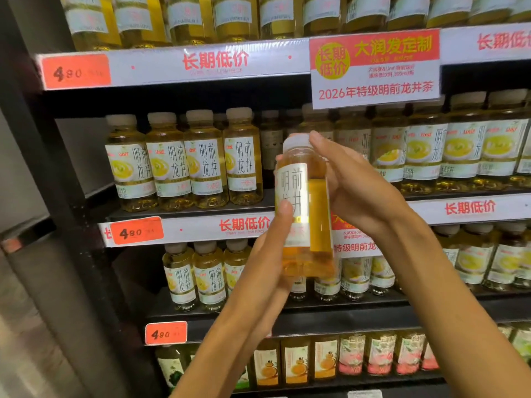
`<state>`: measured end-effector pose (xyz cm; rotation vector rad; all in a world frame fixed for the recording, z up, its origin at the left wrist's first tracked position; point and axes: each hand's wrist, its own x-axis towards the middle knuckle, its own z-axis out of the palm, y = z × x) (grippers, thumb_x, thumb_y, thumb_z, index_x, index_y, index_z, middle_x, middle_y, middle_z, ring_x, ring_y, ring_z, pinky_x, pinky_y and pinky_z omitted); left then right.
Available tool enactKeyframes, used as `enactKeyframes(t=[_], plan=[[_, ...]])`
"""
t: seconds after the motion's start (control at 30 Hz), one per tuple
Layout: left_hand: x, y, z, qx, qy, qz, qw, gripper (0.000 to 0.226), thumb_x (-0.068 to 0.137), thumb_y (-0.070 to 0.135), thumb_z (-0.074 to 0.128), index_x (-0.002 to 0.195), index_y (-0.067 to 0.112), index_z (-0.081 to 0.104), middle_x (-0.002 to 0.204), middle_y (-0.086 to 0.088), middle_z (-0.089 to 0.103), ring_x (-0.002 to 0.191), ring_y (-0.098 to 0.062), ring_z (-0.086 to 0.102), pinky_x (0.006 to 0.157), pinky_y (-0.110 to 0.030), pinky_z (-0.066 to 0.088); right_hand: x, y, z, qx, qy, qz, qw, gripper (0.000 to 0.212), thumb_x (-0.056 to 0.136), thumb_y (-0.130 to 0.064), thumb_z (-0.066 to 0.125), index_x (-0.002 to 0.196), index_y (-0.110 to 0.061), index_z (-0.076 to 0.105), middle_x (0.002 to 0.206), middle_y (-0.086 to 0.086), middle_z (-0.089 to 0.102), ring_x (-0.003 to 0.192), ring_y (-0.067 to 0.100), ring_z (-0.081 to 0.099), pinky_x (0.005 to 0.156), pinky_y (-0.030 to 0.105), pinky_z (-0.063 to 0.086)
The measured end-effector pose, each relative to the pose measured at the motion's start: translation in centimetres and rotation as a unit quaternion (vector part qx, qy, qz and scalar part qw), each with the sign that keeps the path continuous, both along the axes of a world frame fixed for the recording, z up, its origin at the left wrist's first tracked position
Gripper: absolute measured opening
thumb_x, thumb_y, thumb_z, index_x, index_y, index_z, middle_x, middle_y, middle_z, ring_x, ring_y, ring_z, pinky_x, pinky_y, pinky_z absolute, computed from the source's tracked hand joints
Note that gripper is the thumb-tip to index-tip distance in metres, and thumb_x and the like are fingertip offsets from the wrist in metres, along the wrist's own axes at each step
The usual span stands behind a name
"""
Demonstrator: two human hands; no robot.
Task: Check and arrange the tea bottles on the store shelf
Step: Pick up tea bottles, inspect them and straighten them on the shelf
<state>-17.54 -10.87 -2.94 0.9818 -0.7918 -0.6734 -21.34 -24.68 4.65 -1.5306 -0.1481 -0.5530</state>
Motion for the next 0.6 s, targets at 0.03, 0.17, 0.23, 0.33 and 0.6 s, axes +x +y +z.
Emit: enactKeyframes(t=[0.03, 0.17, 0.23, 0.33, 0.6], plan=[[0.1, 0.2, 0.2, -0.007, 0.031, -0.016, 0.999, 0.049, 0.083, 0.056, 0.055, 0.126, 0.033, 0.057, 0.123, -0.01, 0.065, 0.106, -0.014, 0.066, 0.084, -0.028, 0.055, 0.1, 0.0, -0.1, 0.007, 0.0, 0.006, 1.0, 0.035, 0.094, -0.034, 0.051, 0.118, -0.012, 0.062, 0.114, 0.011, 0.068, 0.105, 0.026, 0.065, 0.089, 0.037, 0.053], [0.6, 1.2, 1.7, -0.023, 0.177, -0.143, 0.973, 0.062, 0.083, 0.047, 0.061, 0.136, 0.016, 0.051, 0.126, -0.021, 0.061, 0.101, -0.026, 0.068, 0.079, -0.036, 0.056, 0.4, 0.0, -0.9, 0.063, 0.019, -0.029, 0.997, 0.036, 0.094, -0.039, 0.054, 0.11, -0.009, 0.067, 0.107, 0.014, 0.07, 0.103, 0.027, 0.066, 0.089, 0.038, 0.054], [0.9, 1.6, 2.1, -0.03, 0.222, -0.195, 0.955, 0.063, 0.079, 0.04, 0.065, 0.134, 0.009, 0.054, 0.124, -0.025, 0.06, 0.096, -0.03, 0.068, 0.075, -0.038, 0.056, 0.4, 0.2, -1.1, 0.114, 0.039, -0.017, 0.993, 0.035, 0.094, -0.04, 0.054, 0.101, -0.009, 0.069, 0.101, 0.016, 0.071, 0.102, 0.029, 0.067, 0.085, 0.038, 0.055], [0.8, 2.2, 2.3, -0.047, 0.231, -0.218, 0.947, 0.063, 0.077, 0.034, 0.072, 0.13, 0.004, 0.056, 0.117, -0.024, 0.062, 0.096, -0.032, 0.066, 0.08, -0.042, 0.055, 0.4, 0.3, -1.1, 0.172, 0.056, 0.022, 0.983, 0.034, 0.095, -0.036, 0.052, 0.098, -0.006, 0.068, 0.095, 0.017, 0.07, 0.094, 0.03, 0.068, 0.08, 0.038, 0.056], [0.5, 2.3, 3.2, 0.011, 0.309, -0.138, 0.941, 0.048, 0.085, 0.041, 0.064, 0.126, 0.018, 0.055, 0.132, -0.007, 0.057, 0.115, -0.016, 0.061, 0.088, -0.02, 0.052, 1.0, 1.0, -1.7, 0.276, 0.11, 0.079, 0.952, 0.035, 0.098, -0.033, 0.046, 0.098, -0.002, 0.064, 0.072, 0.011, 0.07, 0.061, 0.019, 0.07, 0.049, 0.026, 0.055]])
